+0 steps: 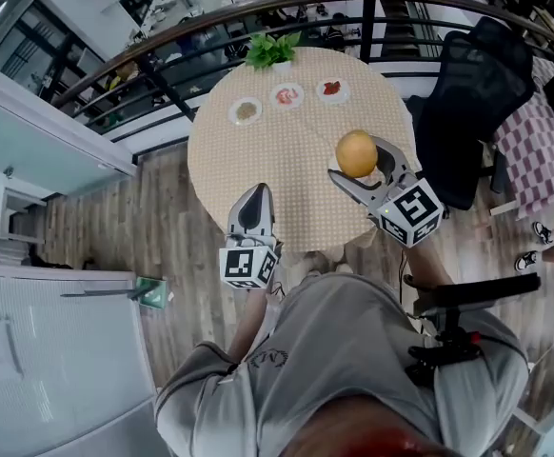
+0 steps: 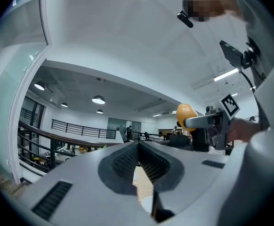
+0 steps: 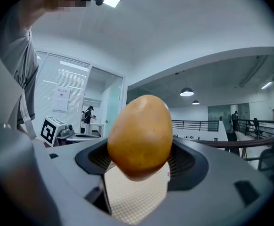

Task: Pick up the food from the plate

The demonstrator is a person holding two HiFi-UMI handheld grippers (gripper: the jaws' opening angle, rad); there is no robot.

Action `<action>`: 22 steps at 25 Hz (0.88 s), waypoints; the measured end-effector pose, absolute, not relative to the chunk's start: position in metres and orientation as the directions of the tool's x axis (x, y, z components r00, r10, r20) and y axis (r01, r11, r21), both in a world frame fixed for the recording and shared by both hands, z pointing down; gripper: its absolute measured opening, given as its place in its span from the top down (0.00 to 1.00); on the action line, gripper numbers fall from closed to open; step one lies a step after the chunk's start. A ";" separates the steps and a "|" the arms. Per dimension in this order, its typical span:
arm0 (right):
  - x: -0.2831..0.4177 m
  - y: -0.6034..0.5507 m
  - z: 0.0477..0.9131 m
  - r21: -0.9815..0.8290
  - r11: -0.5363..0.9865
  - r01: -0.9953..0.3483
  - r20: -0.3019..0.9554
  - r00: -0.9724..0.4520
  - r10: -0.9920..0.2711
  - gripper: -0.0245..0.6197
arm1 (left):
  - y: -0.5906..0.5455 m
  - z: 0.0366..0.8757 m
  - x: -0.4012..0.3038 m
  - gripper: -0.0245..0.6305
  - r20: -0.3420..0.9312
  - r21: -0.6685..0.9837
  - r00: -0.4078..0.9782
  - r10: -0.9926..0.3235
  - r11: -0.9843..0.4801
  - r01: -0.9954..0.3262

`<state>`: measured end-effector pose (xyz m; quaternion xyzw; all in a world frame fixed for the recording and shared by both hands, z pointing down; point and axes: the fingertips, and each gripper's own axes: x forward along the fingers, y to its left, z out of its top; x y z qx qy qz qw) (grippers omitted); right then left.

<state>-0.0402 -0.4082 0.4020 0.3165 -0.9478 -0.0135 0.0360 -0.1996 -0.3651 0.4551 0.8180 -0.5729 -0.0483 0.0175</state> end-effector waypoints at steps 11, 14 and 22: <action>-0.045 -0.404 0.404 0.046 0.806 -0.589 0.077 -0.803 -0.591 0.42 | -0.357 0.452 -0.202 0.95 -0.062 0.075 0.323 -0.944 -0.327 -0.942; -0.045 -0.402 0.407 0.032 0.807 -0.590 0.085 -0.803 -0.590 0.42 | -0.352 0.455 -0.205 0.95 -0.056 0.076 0.313 -0.948 -0.316 -0.946; -0.038 -0.398 0.413 0.006 0.797 -0.604 0.103 -0.793 -0.601 0.42 | -0.344 0.455 -0.203 0.95 -0.049 0.076 0.313 -0.948 -0.316 -0.946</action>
